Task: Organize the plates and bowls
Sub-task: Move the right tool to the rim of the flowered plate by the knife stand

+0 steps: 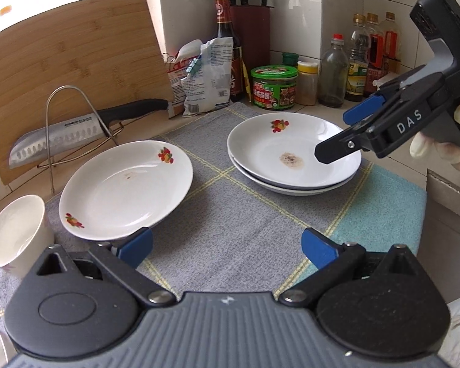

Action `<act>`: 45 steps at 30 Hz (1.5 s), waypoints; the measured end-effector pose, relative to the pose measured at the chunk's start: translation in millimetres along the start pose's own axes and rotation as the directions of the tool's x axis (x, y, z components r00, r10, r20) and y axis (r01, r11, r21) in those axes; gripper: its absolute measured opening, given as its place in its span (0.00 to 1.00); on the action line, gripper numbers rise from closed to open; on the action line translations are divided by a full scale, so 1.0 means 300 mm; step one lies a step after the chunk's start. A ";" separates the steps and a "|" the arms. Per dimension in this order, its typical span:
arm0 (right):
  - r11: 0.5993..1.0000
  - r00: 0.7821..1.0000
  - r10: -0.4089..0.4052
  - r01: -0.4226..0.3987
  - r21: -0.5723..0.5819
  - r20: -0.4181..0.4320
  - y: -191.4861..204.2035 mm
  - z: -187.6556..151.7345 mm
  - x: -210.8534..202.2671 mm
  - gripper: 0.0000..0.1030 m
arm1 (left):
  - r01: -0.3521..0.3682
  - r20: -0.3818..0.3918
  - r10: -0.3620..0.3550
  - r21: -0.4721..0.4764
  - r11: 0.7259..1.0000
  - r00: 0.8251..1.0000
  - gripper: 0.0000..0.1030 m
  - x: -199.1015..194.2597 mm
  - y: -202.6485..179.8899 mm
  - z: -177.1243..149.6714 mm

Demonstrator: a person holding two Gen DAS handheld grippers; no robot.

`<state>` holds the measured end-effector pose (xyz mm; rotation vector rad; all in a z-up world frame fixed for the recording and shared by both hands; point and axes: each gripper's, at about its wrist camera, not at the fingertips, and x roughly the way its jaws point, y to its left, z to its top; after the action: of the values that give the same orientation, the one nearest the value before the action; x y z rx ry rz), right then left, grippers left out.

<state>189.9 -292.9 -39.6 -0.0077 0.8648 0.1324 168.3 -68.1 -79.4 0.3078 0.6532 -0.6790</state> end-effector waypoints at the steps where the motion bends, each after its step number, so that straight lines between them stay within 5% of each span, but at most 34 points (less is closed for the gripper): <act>1: 1.000 1.000 0.000 0.000 -0.001 0.006 0.014 -0.002 -0.001 1.00 | -0.017 -0.001 0.017 -0.023 1.000 1.000 0.99 -0.010 0.011 -0.010; 11: 0.997 1.000 -0.010 0.011 -0.073 0.021 0.221 -0.022 0.027 1.00 | -0.129 -0.049 0.122 -0.171 0.977 0.991 0.99 -0.105 0.131 -0.105; 22: 0.996 0.999 -0.034 0.035 -0.080 0.003 0.372 -0.044 0.021 1.00 | -0.112 -0.073 0.100 -0.189 0.976 0.992 0.99 -0.087 0.201 -0.183; 45: 0.960 0.984 0.174 -0.180 -0.214 -0.047 0.172 0.227 0.263 1.00 | -0.310 -0.179 0.264 -0.318 0.896 0.948 1.00 0.210 0.184 -0.047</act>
<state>285.8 -228.8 -52.9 -0.1379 0.8749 0.3958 235.8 -50.7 -127.8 0.1202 0.8196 -0.2520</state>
